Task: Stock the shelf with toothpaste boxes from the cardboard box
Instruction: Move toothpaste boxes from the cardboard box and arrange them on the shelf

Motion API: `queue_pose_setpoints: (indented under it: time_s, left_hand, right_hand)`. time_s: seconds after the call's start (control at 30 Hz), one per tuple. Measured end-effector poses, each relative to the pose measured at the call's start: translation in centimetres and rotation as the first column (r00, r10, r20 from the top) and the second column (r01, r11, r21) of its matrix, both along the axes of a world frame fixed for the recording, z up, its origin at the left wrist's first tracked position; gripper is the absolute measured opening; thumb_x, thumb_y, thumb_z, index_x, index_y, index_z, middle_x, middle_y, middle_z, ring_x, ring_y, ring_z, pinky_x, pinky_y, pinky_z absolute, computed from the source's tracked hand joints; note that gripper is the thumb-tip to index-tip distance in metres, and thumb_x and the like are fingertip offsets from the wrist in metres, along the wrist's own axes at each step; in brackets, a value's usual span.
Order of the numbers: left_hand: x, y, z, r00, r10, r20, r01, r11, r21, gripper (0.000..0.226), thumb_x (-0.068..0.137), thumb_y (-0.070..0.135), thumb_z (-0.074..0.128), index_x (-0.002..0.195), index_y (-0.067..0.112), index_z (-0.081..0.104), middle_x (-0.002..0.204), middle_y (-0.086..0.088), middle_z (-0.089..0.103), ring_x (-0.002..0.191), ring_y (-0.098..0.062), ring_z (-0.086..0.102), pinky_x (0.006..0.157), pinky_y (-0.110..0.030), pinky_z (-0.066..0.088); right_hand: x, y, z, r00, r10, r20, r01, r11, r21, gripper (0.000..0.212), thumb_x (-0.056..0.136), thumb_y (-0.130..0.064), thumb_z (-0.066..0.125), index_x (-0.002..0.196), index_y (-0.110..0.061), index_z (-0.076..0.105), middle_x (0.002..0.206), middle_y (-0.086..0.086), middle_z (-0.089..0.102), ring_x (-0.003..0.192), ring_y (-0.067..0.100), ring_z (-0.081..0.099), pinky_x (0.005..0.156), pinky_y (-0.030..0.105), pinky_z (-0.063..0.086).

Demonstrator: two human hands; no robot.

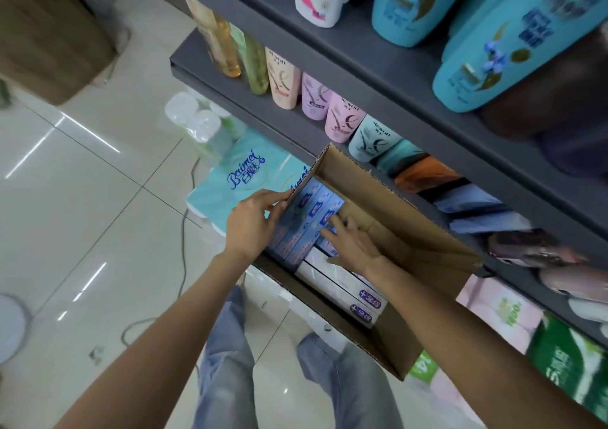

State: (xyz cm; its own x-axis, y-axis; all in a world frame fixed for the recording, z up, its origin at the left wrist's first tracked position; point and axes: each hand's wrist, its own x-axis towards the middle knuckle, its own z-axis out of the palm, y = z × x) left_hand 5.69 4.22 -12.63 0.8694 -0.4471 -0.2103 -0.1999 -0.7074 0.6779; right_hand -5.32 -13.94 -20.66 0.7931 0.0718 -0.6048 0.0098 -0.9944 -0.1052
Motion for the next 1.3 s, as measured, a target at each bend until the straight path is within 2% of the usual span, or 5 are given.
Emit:
queue_pose_setpoints:
  time_s: [0.43, 0.7, 0.97, 1.1, 1.3]
  left_hand:
    - [-1.5, -0.8, 2.3, 0.999, -0.021, 0.025, 0.021, 1.0, 0.0, 0.039, 0.088, 0.031, 0.057, 0.125, 0.021, 0.06, 0.124, -0.004, 0.06, 0.113, -0.027, 0.051, 0.098, -0.037, 0.042]
    - [-7.1, -3.7, 14.5, 0.821, -0.492, -0.291, 0.42, 0.864, -0.277, 0.087, 0.069, 0.047, 0.076, 0.14, 0.04, 0.024, 0.13, 0.014, 0.051, 0.111, -0.007, 0.056, 0.09, -0.031, 0.048]
    - [-5.4, -3.9, 20.5, 0.733, -0.47, -0.492, 0.303, 0.873, -0.382, 0.048, 0.078, 0.019, 0.075, 0.119, 0.022, 0.051, 0.106, 0.0, 0.07, 0.08, -0.003, 0.067, 0.073, -0.023, 0.055]
    - [-4.8, -3.7, 22.6, 0.519, -0.407, -0.752, 0.058, 0.894, -0.444, 0.033, 0.084, 0.014, 0.065, 0.114, 0.024, 0.055, 0.097, -0.004, 0.073, 0.08, -0.018, 0.07, 0.076, -0.036, 0.056]
    - [-4.5, -3.8, 25.6, 0.417, -0.423, -0.805, 0.128, 0.904, -0.408, 0.017, 0.079, 0.023, 0.061, 0.094, 0.015, 0.06, 0.072, -0.002, 0.073, 0.058, -0.013, 0.068, 0.054, -0.023, 0.054]
  right_hand:
    - [-1.6, -0.1, 13.8, 0.737, -0.439, 0.514, 0.361, 0.899, 0.249, 0.054, 0.067, -0.02, 0.071, 0.12, -0.028, 0.058, 0.135, 0.008, 0.044, 0.096, 0.036, 0.051, 0.077, 0.043, 0.051]
    - [-4.5, -0.2, 27.7, 0.125, -0.946, 0.3, 0.556, 0.317, 0.768, 0.049, 0.074, -0.026, 0.071, 0.122, -0.027, 0.059, 0.121, 0.001, 0.051, 0.098, -0.014, 0.046, 0.084, -0.004, 0.029]
    - [-6.3, 0.8, 32.3, -0.089, -0.994, -0.063, 0.384, -0.093, 0.919, 0.048, 0.08, -0.022, 0.074, 0.12, -0.037, 0.052, 0.129, 0.0, 0.051, 0.114, 0.012, 0.057, 0.096, 0.042, 0.049]
    - [-8.5, 2.4, 33.1, 0.068, -0.963, 0.26, 0.411, 0.265, 0.872, 0.066, 0.076, 0.006, 0.055, 0.133, -0.025, 0.044, 0.142, 0.008, 0.034, 0.12, 0.011, 0.049, 0.098, 0.025, 0.045]
    - [-9.3, 0.8, 34.1, 0.455, -0.196, 0.869, 0.311, 0.949, 0.052, 0.057, 0.076, -0.012, 0.062, 0.13, -0.027, 0.047, 0.143, 0.018, 0.041, 0.131, 0.038, 0.035, 0.107, 0.051, 0.03]
